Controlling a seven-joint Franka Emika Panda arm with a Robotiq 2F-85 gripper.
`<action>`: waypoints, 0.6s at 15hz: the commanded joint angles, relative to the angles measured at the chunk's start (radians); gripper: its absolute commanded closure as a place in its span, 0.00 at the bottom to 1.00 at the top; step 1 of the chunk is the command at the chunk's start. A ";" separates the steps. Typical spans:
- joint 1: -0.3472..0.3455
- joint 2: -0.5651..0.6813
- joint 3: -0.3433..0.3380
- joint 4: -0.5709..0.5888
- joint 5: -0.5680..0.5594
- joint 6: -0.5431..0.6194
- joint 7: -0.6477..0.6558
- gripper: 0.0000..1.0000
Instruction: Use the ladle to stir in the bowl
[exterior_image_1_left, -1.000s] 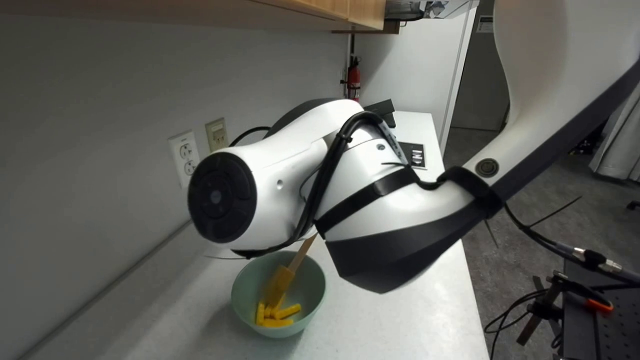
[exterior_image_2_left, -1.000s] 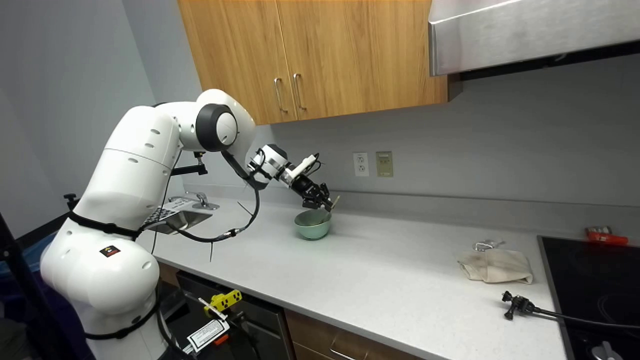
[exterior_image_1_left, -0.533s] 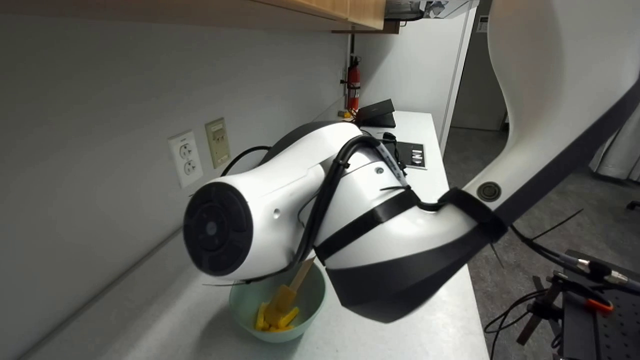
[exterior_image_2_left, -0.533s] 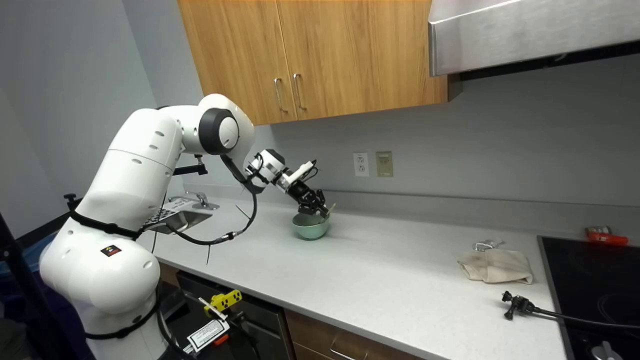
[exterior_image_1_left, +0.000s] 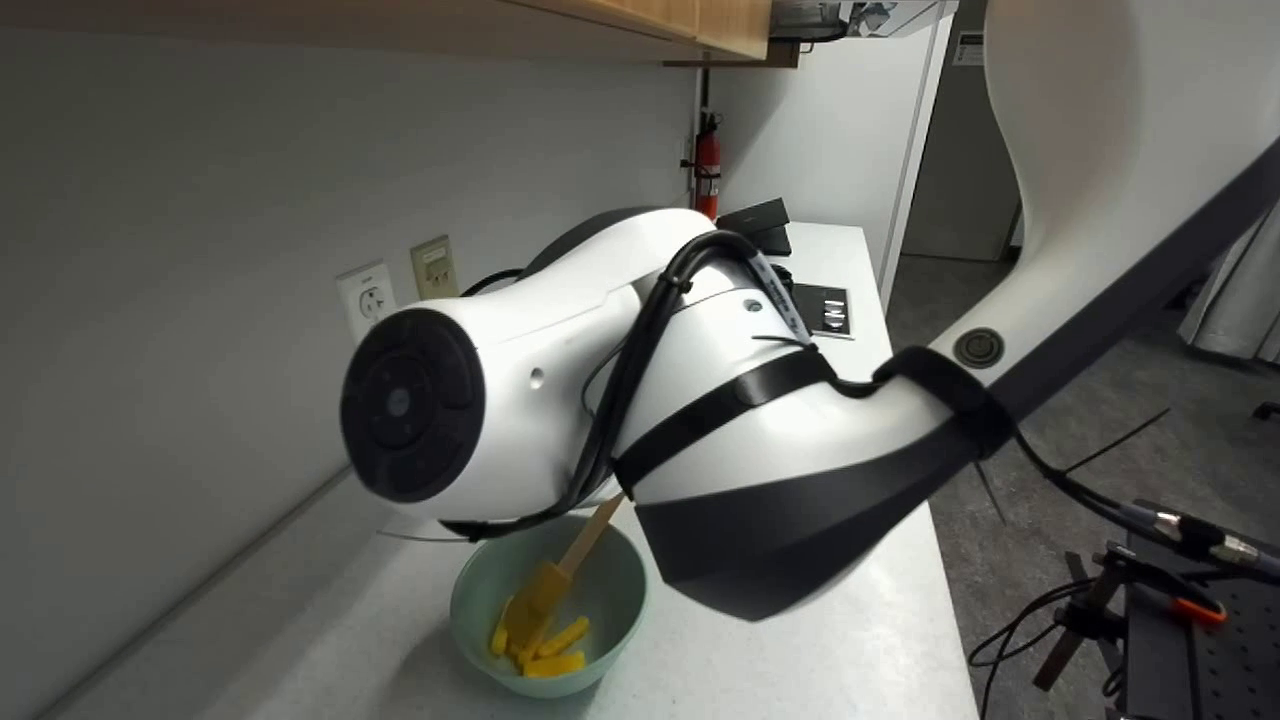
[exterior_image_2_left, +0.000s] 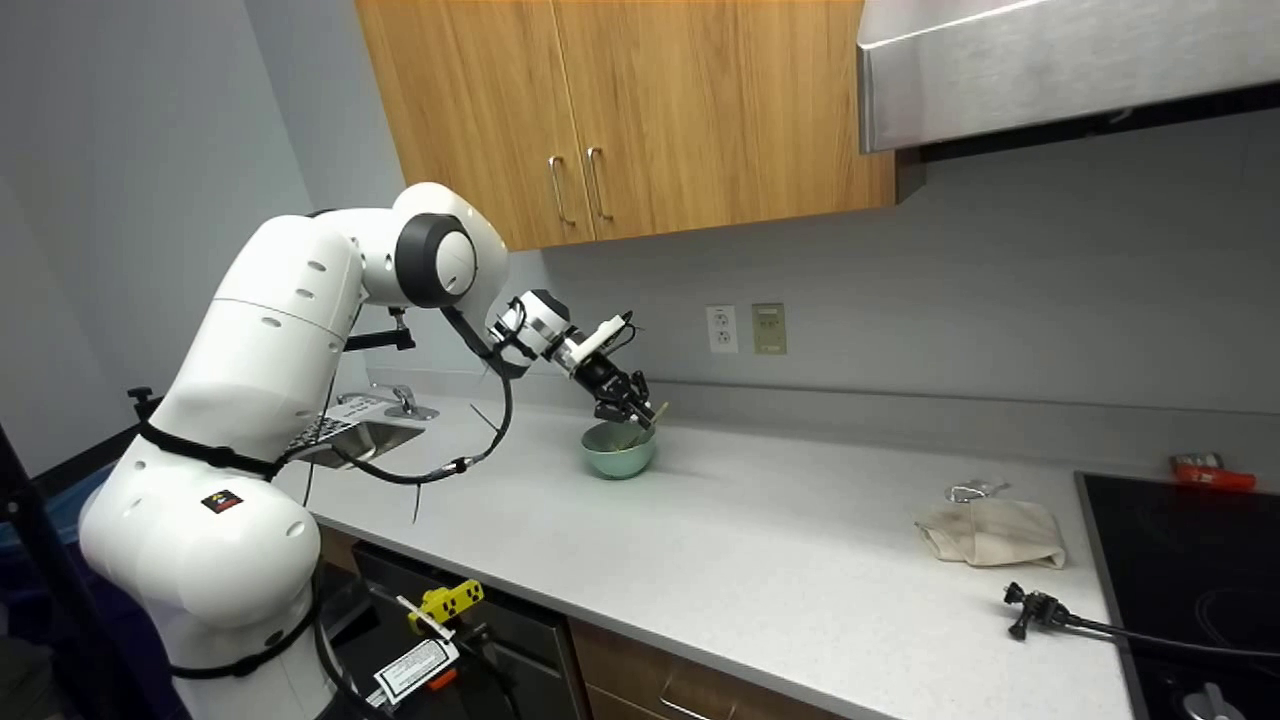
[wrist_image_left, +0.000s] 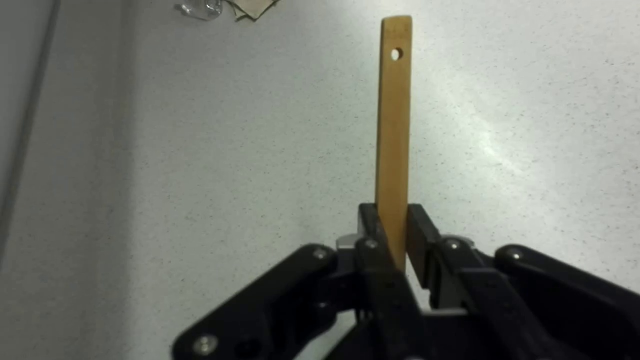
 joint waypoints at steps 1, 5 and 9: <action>0.000 -0.039 -0.009 -0.017 -0.038 0.028 0.029 0.96; 0.003 -0.058 -0.022 -0.053 -0.097 0.014 0.021 0.96; 0.013 -0.011 -0.017 -0.040 -0.112 -0.012 0.015 0.96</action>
